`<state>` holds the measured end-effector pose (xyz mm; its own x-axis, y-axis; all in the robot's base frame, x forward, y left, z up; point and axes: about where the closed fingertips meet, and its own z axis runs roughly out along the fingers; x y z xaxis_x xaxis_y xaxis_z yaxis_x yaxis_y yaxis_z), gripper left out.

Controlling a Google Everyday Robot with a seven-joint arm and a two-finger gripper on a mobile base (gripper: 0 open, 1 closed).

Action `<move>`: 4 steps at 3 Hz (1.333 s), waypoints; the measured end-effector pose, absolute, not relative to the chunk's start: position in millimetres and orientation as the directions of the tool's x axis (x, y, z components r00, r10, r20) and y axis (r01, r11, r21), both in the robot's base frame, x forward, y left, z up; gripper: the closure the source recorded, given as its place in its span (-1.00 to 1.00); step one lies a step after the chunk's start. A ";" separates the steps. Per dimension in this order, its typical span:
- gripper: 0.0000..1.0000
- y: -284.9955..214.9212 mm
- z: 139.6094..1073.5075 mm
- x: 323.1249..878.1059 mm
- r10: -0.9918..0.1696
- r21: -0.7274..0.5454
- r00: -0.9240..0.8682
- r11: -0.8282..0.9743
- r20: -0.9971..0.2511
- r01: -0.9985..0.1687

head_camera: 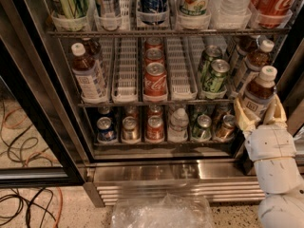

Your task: Pick blue plastic bottle from middle shelf of fridge

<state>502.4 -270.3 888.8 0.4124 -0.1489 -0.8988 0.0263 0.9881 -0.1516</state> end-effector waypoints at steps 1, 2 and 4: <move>1.00 -270.2 888.9 502.4 -0.149 -0.152 0.412 0.988 -0.899 0.026; 1.00 -250.2 895.7 496.1 -0.122 -0.146 0.437 0.989 -0.891 -0.022; 1.00 -192.5 868.5 450.7 -0.089 -0.189 0.388 0.955 -0.918 -0.228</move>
Offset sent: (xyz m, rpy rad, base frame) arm -0.0173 0.0479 0.0145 0.0144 -0.0451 0.1245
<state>450.7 -192.5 868.5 0.3877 -0.0885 -0.9175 -0.2282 0.9552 -0.1886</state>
